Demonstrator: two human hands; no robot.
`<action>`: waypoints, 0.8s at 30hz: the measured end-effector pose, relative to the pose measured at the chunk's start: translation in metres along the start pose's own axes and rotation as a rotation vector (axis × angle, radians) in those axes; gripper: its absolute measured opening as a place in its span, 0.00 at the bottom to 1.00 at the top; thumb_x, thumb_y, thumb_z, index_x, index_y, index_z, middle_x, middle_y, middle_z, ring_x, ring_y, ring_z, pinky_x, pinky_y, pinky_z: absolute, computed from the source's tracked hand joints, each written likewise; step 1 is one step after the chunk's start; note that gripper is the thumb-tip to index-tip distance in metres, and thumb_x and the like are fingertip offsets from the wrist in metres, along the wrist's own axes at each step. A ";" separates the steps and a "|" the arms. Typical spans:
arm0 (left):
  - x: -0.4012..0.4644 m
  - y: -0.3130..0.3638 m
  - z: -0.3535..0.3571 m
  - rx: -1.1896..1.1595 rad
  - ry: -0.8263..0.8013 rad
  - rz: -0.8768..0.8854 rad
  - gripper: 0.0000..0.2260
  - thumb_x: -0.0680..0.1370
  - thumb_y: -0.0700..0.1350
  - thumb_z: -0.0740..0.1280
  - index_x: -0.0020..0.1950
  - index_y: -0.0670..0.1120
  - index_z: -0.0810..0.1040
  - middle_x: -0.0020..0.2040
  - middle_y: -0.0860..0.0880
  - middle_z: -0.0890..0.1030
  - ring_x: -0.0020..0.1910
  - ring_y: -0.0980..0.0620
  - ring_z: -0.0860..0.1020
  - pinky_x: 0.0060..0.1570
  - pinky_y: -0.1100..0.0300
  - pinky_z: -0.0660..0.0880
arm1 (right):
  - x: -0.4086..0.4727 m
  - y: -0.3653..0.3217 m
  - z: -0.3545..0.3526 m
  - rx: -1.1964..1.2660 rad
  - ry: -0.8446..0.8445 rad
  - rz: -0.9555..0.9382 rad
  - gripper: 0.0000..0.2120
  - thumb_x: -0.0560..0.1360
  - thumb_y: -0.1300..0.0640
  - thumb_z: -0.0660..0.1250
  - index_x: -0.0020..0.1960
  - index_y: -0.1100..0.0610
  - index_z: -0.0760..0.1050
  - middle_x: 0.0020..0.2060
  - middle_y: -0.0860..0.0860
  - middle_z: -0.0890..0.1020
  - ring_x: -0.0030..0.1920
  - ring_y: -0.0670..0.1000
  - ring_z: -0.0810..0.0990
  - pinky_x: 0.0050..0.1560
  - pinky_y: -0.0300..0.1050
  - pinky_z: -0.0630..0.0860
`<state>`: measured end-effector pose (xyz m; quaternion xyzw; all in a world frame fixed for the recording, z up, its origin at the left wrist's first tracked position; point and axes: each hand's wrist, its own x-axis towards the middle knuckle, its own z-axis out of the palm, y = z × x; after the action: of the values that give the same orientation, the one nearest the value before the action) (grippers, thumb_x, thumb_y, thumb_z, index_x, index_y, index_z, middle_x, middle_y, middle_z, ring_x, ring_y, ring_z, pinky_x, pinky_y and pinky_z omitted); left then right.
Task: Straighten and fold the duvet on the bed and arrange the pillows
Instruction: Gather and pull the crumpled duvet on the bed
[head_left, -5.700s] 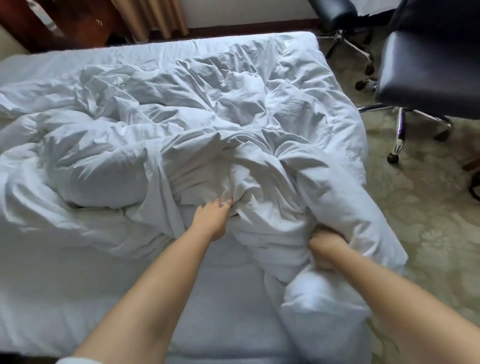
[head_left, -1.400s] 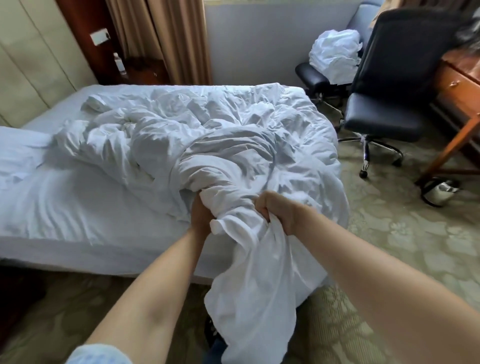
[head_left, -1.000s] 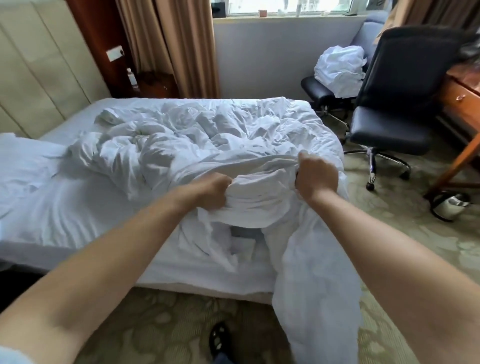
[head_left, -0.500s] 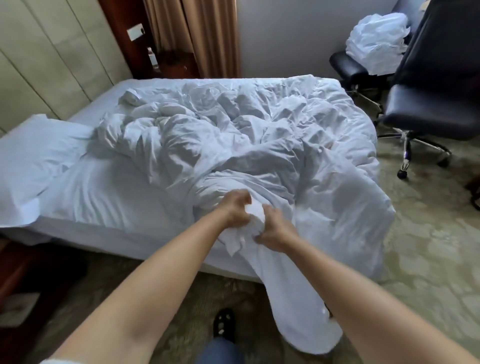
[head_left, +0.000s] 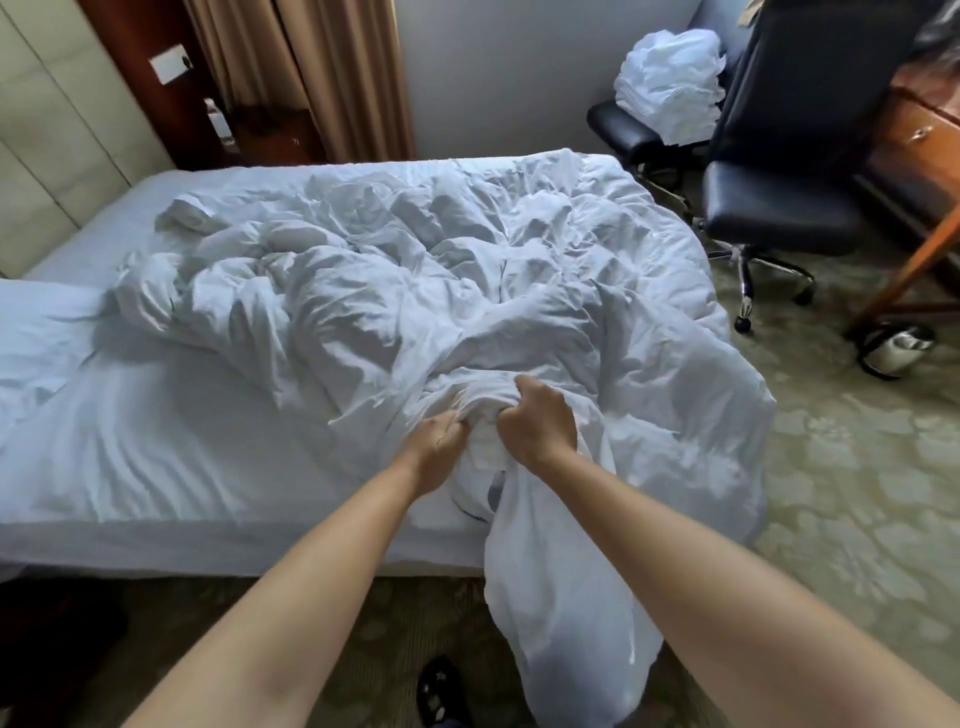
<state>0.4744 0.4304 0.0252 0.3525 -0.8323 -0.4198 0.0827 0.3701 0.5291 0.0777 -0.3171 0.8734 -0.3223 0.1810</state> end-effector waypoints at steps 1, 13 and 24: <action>0.004 -0.002 -0.004 0.007 -0.012 0.019 0.35 0.65 0.68 0.45 0.49 0.45 0.78 0.44 0.51 0.79 0.47 0.49 0.74 0.43 0.57 0.64 | 0.001 -0.004 0.004 0.015 0.014 0.007 0.10 0.69 0.63 0.57 0.47 0.56 0.73 0.50 0.57 0.81 0.53 0.61 0.76 0.49 0.46 0.68; 0.001 -0.031 0.025 0.332 -0.207 0.057 0.20 0.75 0.57 0.62 0.59 0.46 0.75 0.54 0.47 0.81 0.53 0.45 0.79 0.50 0.54 0.74 | -0.008 -0.012 0.000 0.170 0.276 0.071 0.18 0.61 0.59 0.53 0.45 0.58 0.77 0.34 0.49 0.76 0.39 0.55 0.72 0.39 0.42 0.63; 0.019 0.005 0.037 -0.547 0.229 -0.285 0.08 0.81 0.39 0.58 0.56 0.43 0.75 0.48 0.49 0.77 0.50 0.50 0.75 0.50 0.60 0.73 | -0.026 0.013 -0.025 0.276 0.224 -0.072 0.07 0.59 0.61 0.53 0.33 0.53 0.67 0.32 0.51 0.77 0.40 0.57 0.75 0.40 0.42 0.67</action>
<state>0.4412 0.4440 0.0025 0.4751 -0.6162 -0.5928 0.2075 0.3705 0.5655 0.0897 -0.2824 0.8236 -0.4786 0.1130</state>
